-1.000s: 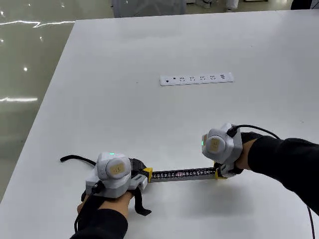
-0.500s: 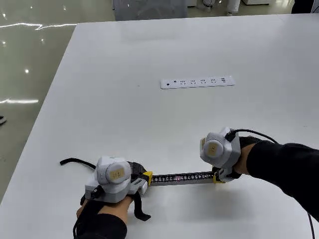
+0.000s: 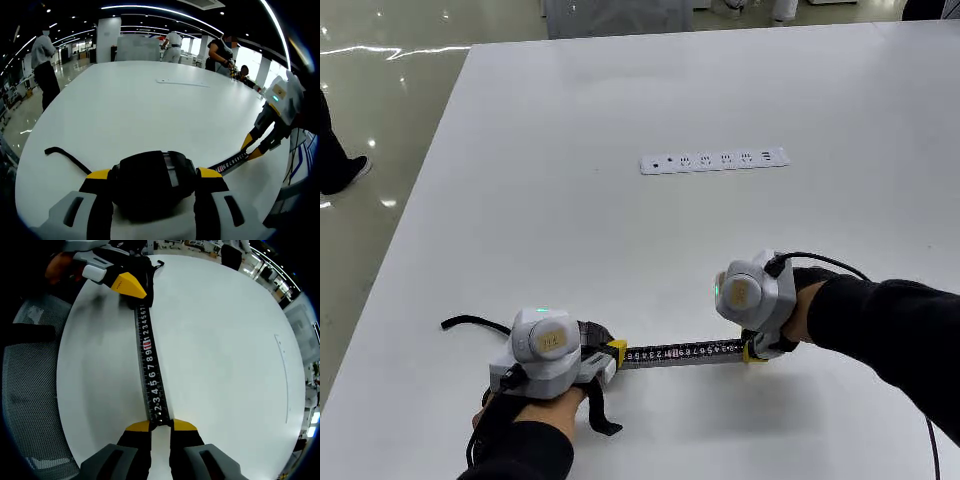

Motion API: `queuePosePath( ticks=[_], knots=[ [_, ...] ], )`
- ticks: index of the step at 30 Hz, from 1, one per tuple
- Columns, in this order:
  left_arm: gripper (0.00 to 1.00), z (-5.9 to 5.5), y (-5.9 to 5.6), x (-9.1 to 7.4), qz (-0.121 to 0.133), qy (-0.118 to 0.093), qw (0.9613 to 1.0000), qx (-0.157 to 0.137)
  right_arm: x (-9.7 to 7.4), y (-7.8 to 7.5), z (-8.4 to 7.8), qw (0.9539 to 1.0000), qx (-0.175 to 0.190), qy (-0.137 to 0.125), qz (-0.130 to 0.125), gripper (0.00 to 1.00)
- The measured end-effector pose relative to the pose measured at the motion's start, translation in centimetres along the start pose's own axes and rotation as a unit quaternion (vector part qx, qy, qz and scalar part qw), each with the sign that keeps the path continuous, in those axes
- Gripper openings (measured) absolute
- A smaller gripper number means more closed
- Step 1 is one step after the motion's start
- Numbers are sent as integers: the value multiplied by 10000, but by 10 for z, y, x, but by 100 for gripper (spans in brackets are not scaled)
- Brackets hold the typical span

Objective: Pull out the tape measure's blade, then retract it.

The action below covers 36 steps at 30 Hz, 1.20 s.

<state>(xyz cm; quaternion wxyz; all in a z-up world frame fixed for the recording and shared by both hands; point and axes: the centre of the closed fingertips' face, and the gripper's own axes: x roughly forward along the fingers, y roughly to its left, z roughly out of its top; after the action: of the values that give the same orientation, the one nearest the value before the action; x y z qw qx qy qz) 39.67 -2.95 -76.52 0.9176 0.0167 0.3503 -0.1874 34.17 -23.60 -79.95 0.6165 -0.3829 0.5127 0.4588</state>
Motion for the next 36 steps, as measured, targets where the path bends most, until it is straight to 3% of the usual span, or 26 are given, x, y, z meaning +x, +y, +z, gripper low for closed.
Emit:
queuePosePath(
  ticks=[16,20,24,36],
  knots=[
    [60,0,0,-1,-28,-2,10000,-35,0,2,5,9999,125,-64,-2,9],
    [60,0,0,0,-53,102,9999,-72,0,2,7,9999,116,-67,-9,9],
    [60,0,0,0,-35,-9,10000,-39,0,2,8,9999,136,-80,-6,9],
    [60,0,1,0,-70,4,10000,-26,1,3,15,9997,189,-145,-37,9]
  ],
)
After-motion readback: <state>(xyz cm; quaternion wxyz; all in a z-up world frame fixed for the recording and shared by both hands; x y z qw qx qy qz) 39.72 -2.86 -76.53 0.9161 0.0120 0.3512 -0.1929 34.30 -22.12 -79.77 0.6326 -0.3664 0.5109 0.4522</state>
